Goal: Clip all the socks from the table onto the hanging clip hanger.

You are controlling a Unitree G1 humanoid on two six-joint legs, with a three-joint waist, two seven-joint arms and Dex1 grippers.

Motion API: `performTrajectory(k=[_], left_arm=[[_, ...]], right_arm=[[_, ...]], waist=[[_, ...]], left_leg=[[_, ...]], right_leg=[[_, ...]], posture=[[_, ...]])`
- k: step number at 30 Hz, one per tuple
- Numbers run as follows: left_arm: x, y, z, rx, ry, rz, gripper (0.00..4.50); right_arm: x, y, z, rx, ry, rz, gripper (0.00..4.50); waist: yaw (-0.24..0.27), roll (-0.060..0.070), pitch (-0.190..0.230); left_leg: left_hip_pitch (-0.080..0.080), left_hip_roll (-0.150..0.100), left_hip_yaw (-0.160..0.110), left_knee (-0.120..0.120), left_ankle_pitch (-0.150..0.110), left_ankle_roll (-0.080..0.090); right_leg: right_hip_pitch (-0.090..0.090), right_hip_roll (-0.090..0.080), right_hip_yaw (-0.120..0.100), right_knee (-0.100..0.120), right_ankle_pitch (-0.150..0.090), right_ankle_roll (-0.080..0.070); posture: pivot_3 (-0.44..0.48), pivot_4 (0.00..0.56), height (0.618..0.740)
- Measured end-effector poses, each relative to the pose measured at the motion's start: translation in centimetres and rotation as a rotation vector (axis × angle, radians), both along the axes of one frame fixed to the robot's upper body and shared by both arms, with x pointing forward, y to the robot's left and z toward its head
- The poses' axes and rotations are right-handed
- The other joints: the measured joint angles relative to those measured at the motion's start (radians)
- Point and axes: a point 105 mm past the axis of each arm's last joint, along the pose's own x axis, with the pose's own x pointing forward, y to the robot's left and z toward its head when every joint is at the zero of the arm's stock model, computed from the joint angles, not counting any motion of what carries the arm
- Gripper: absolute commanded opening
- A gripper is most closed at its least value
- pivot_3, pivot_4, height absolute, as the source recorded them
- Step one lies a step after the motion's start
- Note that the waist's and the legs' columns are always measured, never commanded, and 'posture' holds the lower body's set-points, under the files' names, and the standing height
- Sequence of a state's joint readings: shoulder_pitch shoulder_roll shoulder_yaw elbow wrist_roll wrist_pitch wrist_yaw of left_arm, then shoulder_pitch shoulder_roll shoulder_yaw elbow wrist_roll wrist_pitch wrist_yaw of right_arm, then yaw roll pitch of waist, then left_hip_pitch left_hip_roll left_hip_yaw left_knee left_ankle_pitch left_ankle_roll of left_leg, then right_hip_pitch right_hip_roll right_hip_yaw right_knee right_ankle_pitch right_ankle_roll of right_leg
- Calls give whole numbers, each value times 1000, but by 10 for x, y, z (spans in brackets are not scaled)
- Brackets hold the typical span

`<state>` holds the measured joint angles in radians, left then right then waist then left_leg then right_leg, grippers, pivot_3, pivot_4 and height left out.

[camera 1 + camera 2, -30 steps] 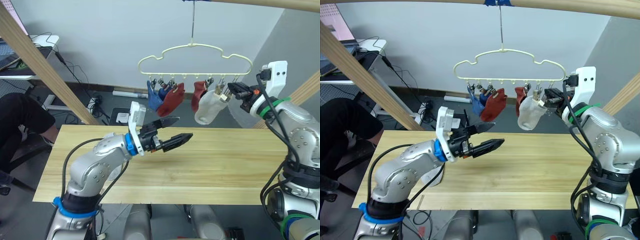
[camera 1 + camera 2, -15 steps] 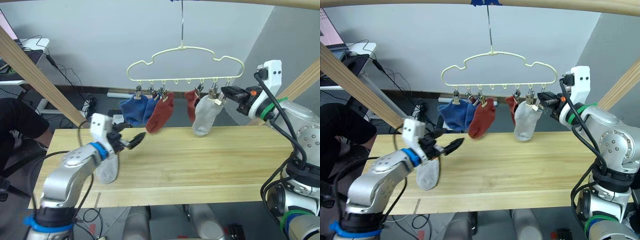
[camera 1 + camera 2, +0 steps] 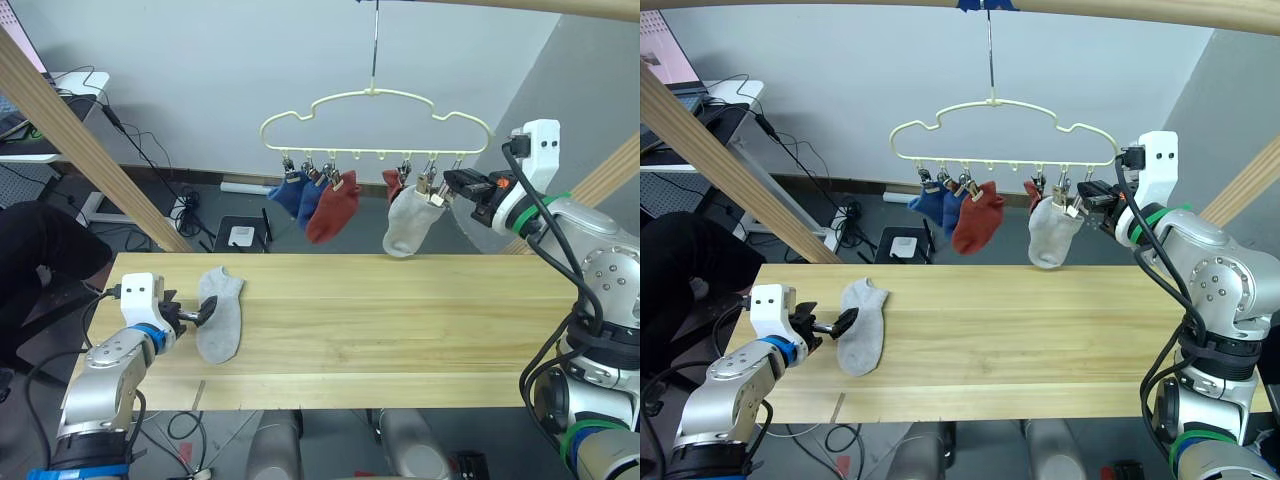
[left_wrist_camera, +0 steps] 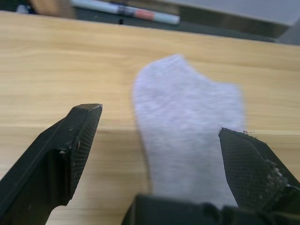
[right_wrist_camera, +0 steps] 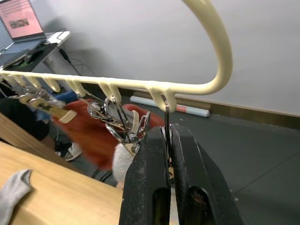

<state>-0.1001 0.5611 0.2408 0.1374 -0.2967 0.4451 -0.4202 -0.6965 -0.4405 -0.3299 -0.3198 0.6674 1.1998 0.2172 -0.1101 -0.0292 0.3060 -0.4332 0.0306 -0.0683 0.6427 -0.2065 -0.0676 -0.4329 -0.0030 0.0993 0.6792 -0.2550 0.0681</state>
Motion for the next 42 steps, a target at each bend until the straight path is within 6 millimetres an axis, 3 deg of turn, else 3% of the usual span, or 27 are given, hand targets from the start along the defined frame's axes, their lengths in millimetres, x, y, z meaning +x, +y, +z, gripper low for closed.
performTrajectory(k=[4,10,13,27,39,41,42], left_arm=[[10,-17,-8,-62,18,-84,4500],[15,-15,-17,-76,47,-79,4500],[14,-14,-20,-27,71,-105,3929],[16,-25,-23,88,61,-244,68],[10,-61,-15,37,18,-430,27],[10,-74,-7,5,-20,-484,27],[7,-90,4,-38,-47,-559,27]], right_arm=[[2,0,0,3,-3,0,19],[2,3,0,-2,-5,6,19],[2,3,1,-2,-9,4,0],[3,2,2,2,-18,-11,0],[3,1,2,-5,-19,-12,0],[3,1,2,-5,-18,-11,0],[2,0,2,0,-11,-10,0]], waist=[[1,0,0],[-2,0,0],[-3,0,0],[-3,1,0],[-3,0,0],[-3,0,-1],[-2,0,0]], left_leg=[[0,0,0,0,0,0],[0,1,0,-1,0,0],[0,0,0,-1,0,0],[0,0,1,-1,0,0],[-1,0,1,-1,0,0],[-1,0,1,-1,0,0],[-3,0,1,-1,0,0]], right_leg=[[0,0,0,0,2,-4],[-2,0,0,0,2,-4],[-1,0,0,0,2,-4],[-1,0,0,1,2,-4],[-2,0,1,1,2,-4],[-2,0,1,0,2,-4],[-3,0,0,0,2,-4]], posture=[[-133,287,740],[-149,279,740],[-154,274,740],[-152,263,740],[-157,248,740],[-163,252,740],[-170,257,740]])
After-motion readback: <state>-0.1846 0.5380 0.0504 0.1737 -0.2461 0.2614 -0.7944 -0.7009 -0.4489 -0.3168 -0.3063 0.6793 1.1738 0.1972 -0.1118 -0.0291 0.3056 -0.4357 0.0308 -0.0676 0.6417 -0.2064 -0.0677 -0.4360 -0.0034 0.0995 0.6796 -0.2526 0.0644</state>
